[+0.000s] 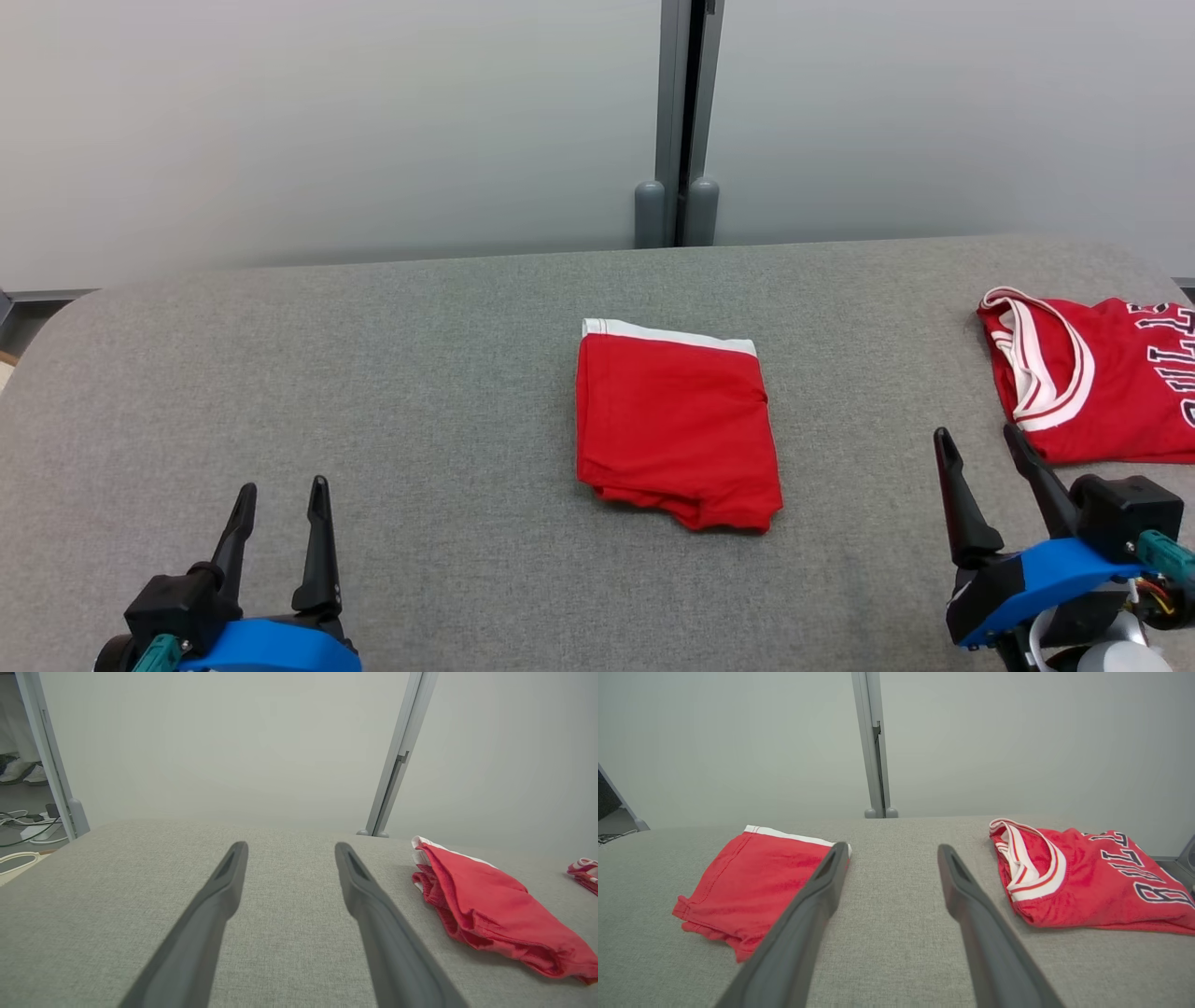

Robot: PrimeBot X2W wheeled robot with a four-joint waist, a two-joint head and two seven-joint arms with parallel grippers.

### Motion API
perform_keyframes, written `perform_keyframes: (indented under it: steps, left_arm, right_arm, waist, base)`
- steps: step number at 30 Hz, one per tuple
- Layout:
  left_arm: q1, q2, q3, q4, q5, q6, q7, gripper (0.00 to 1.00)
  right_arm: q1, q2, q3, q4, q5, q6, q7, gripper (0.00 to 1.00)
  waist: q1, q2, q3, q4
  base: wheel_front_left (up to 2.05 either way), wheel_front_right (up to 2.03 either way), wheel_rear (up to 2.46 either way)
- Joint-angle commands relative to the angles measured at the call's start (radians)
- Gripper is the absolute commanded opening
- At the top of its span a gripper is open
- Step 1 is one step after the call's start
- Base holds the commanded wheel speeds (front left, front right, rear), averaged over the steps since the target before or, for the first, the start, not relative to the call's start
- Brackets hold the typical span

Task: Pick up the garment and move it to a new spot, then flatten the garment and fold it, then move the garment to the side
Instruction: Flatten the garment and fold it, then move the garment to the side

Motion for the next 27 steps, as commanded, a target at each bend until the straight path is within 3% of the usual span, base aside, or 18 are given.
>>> perform_keyframes:
  steps: [1, 27]
  left_arm:
    - [0.011, 0.001, 0.0, -0.001, 0.0, 0.005, -0.001, 1.0]
    - [-0.019, 0.017, -0.023, 0.015, -0.002, 0.006, -0.006, 1.0]
  right_arm:
    - [-0.017, -0.007, 0.002, 0.01, -0.003, 0.001, -0.006, 1.0]
    - [-0.003, 0.013, 0.02, 0.06, 0.036, 0.001, 0.004, 1.0]
  waist:
    - [0.0, 0.0, -0.003, 0.0]
    - [0.0, 0.0, -0.008, 0.01]
  base:
    - [0.0, 0.0, 0.0]
    - [0.0, 0.0, 0.0]
